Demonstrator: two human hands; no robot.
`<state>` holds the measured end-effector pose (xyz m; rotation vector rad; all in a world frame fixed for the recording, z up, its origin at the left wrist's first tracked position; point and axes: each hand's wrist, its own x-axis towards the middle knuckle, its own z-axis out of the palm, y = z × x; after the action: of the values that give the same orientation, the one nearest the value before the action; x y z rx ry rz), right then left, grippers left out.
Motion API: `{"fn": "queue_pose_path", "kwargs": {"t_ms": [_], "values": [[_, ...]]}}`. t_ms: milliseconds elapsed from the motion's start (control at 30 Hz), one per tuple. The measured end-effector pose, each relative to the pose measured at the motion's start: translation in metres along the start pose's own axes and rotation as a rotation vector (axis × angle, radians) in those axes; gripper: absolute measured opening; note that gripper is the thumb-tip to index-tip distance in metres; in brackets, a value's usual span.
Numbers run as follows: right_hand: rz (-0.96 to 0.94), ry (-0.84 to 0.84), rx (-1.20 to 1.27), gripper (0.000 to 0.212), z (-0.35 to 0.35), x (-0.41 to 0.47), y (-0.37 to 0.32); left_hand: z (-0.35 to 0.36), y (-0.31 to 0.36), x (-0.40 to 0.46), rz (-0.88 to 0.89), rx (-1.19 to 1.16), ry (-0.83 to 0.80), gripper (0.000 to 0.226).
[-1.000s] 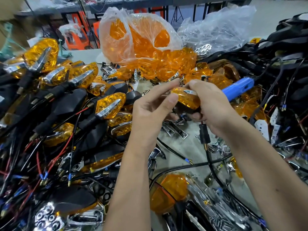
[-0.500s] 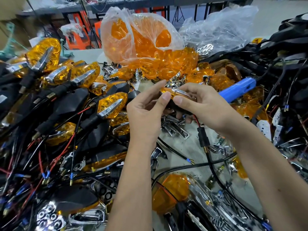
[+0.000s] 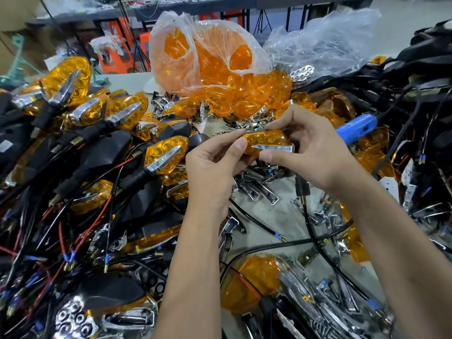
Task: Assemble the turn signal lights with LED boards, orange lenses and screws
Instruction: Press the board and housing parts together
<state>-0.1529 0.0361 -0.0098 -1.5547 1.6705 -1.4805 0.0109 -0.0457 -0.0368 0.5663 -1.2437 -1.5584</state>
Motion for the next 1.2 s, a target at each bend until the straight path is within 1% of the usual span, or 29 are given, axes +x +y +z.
{"fn": "queue_pose_path", "kwargs": {"t_ms": [33,133,233,367,433,533,667,767,967,1067,1133,1200], "values": [[0.015,0.004,0.004,0.028,0.0000,0.0007,0.0004,-0.0004,-0.0001,0.0007,0.012,0.002,-0.005,0.016],[0.054,0.008,-0.099,0.015,0.0012,0.0023,0.0017,0.0011,-0.0006,-0.0009,0.039,0.035,-0.023,0.021],[0.084,-0.002,-0.055,0.011,0.0036,0.0001,0.0008,-0.0014,-0.0005,-0.0007,0.029,0.046,-0.071,0.021],[-0.011,-0.002,-0.051,0.016,0.0003,-0.0004,-0.0046,-0.0028,0.0035,-0.0008,0.002,-0.013,-0.106,0.020],[-0.043,-0.014,-0.056,0.016,-0.0002,-0.0009,-0.0046,-0.0026,0.0031,-0.0014,0.036,0.004,-0.110,0.019],[-0.080,0.013,-0.045,0.013,0.0011,-0.0023,-0.0025,-0.0008,0.0000,-0.0016,0.109,0.065,-0.119,0.015],[-0.077,0.059,-0.002,0.013,0.0059,-0.0017,0.0010,0.0044,-0.0040,-0.0023,0.139,0.136,-0.078,0.013],[-0.087,0.066,-0.013,0.015,0.0088,-0.0008,0.0039,0.0020,-0.0051,-0.0013,0.147,0.136,-0.069,0.013],[-0.139,0.071,-0.004,0.012,0.0084,-0.0022,0.0032,0.0015,-0.0051,-0.0013,0.141,0.090,-0.068,0.013],[-0.193,0.056,-0.008,0.020,0.0066,-0.0008,0.0014,0.0018,-0.0050,-0.0029,0.120,0.023,-0.085,0.018],[-0.184,0.056,-0.026,0.026,0.0038,0.0004,0.0013,0.0007,-0.0039,-0.0030,0.090,-0.008,-0.090,0.021],[-0.182,0.056,-0.031,0.027,0.0013,-0.0001,0.0026,0.0000,-0.0012,-0.0034,0.041,-0.032,-0.090,0.025]]}}
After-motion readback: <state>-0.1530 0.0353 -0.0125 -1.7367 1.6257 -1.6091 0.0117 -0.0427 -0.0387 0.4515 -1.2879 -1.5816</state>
